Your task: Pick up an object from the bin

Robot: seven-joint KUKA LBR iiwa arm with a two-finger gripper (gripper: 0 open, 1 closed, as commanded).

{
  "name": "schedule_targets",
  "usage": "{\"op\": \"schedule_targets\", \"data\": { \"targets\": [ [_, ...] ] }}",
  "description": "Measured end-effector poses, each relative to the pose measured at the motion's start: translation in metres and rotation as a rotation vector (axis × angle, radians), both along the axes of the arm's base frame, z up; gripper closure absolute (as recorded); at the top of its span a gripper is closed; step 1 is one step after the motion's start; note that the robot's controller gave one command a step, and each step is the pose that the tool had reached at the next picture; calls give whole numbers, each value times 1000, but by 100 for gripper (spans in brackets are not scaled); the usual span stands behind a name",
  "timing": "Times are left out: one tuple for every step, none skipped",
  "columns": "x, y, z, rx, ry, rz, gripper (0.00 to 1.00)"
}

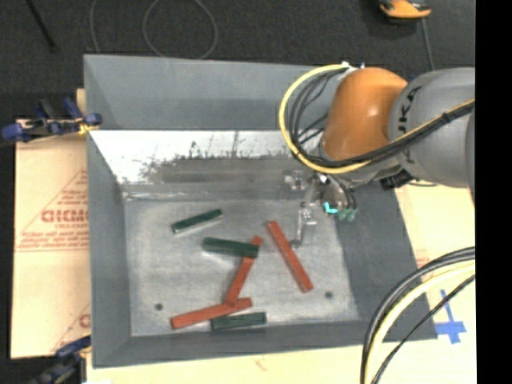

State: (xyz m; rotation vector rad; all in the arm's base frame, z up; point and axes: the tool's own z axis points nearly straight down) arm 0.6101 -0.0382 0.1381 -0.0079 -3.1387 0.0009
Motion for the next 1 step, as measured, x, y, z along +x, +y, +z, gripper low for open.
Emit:
{"op": "schedule_targets", "data": {
  "targets": [
    [-37,67,-71,4,2,-87,0]
  ]
}}
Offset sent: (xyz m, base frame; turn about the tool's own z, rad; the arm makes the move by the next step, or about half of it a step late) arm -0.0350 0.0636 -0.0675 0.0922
